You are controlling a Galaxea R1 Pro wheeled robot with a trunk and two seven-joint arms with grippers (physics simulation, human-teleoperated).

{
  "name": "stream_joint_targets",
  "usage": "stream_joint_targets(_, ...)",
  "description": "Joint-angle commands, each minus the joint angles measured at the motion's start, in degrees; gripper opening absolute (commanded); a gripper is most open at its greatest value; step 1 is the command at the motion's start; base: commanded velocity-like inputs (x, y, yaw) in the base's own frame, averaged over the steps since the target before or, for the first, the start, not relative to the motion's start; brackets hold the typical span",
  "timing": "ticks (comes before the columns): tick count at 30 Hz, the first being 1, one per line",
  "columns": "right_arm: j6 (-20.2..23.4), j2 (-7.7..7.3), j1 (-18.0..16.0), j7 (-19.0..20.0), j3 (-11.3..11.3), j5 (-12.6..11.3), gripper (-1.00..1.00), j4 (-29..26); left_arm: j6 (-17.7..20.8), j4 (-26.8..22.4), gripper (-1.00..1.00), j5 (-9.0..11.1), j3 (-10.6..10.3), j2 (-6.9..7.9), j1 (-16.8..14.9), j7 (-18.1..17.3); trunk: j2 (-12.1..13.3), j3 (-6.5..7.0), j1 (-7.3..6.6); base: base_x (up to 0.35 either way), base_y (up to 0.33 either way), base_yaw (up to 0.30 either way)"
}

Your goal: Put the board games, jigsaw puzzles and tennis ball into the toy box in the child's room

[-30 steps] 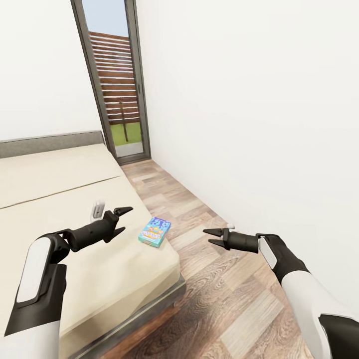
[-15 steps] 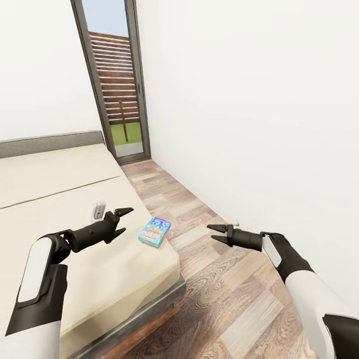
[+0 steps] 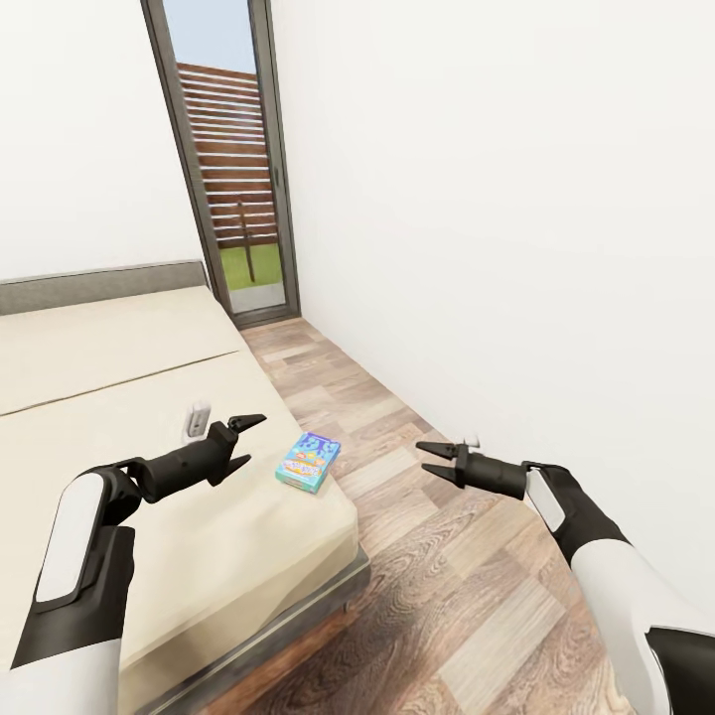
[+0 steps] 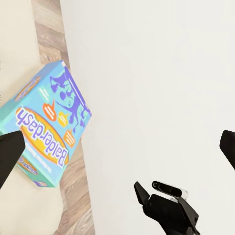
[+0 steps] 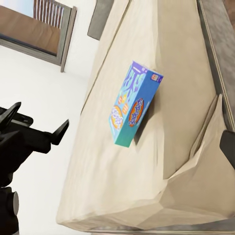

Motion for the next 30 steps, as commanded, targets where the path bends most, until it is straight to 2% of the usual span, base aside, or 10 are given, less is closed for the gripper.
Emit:
stream_joint_targets(1,0.3,0.0,0.0,0.1,-0.1,-0.1,1.0,0.0,0.2,0.0,1.0,0.6,0.1,-0.01,0.0,0.6,0.0,-0.05,-0.01,0.0,0.0,0.0)
stream_joint_targets(12,0.3,-0.17,0.0,3.5,-0.1,-0.3,1.0,0.5,0.1,0.0,1.0,0.2,0.1,0.02,0.0,0.6,0.0,-0.05,-0.01,0.0,0.0,0.024)
stream_joint_targets(18,0.2,-0.31,0.0,6.0,-0.1,-0.1,1.0,0.7,0.2,0.0,1.0,0.3,0.0,0.01,0.0,0.6,0.0,0.0,-0.01,0.0,0.0,0.163)
stream_joint_targets(24,0.2,-0.43,0.0,6.9,-0.1,-0.1,1.0,0.8,0.2,0.0,1.0,0.4,0.0,-0.04,0.0,0.6,0.0,0.11,-0.01,0.0,0.0,0.222)
stream_joint_targets(30,0.3,-1.24,0.0,7.3,-0.1,-0.2,1.0,0.8,0.2,0.0,1.0,0.5,0.0,-0.08,0.0,0.6,0.0,0.2,-0.01,0.0,0.0,0.194)
